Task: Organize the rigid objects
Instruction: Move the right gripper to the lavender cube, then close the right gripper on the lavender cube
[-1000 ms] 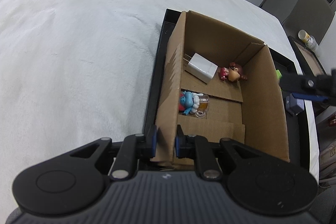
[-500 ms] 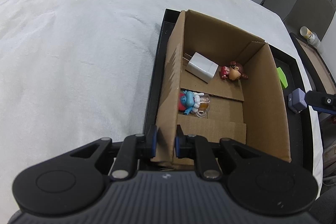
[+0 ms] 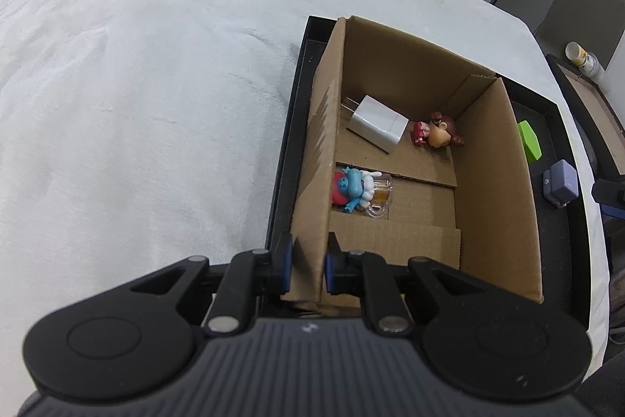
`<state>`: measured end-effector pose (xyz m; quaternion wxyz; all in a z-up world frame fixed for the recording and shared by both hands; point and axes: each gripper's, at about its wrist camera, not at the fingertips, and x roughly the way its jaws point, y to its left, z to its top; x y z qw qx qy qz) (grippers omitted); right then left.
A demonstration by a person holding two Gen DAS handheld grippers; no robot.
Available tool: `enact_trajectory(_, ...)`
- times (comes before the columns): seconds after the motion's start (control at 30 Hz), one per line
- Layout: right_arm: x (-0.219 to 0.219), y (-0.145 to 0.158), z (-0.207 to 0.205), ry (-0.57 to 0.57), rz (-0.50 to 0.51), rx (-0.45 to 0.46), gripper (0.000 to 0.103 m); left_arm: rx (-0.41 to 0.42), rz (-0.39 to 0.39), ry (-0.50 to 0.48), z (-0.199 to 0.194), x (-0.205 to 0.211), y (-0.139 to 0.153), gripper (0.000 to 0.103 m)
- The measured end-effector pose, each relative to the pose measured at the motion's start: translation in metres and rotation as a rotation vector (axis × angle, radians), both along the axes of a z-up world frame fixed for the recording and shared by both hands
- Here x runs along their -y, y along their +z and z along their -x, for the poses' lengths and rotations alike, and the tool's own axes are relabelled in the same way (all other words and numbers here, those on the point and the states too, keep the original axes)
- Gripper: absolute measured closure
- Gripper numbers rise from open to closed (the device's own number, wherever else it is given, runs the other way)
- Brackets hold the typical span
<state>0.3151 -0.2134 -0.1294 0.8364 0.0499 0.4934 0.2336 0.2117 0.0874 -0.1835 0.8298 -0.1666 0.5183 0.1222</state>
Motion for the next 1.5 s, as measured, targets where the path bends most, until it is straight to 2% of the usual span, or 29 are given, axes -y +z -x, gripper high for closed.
enact_trajectory(0.33,0.028,-0.026,-0.005,-0.116,-0.010,-0.022,0.026,-0.011,-0.019,0.012,-0.003,0.004,0.000,0.089)
enact_trajectory(0.8,0.062,-0.040,-0.015,-0.275,-0.066,-0.028,0.026,-0.025,-0.049,0.023,-0.009,0.007,-0.001,0.089)
enact_trajectory(1.07,0.065,-0.048,-0.032,-0.313,-0.020,-0.006,0.026,-0.030,-0.046,0.032,-0.009,0.006,-0.003,0.090)
enact_trajectory(1.3,0.047,-0.059,-0.049,-0.289,0.086,0.051,0.026,-0.037,-0.042,0.027,-0.010,0.004,-0.005,0.090)
enact_trajectory(1.5,0.042,-0.069,-0.063,-0.298,0.130,0.052,0.026,-0.038,-0.043,0.026,-0.011,0.004,-0.004,0.090)
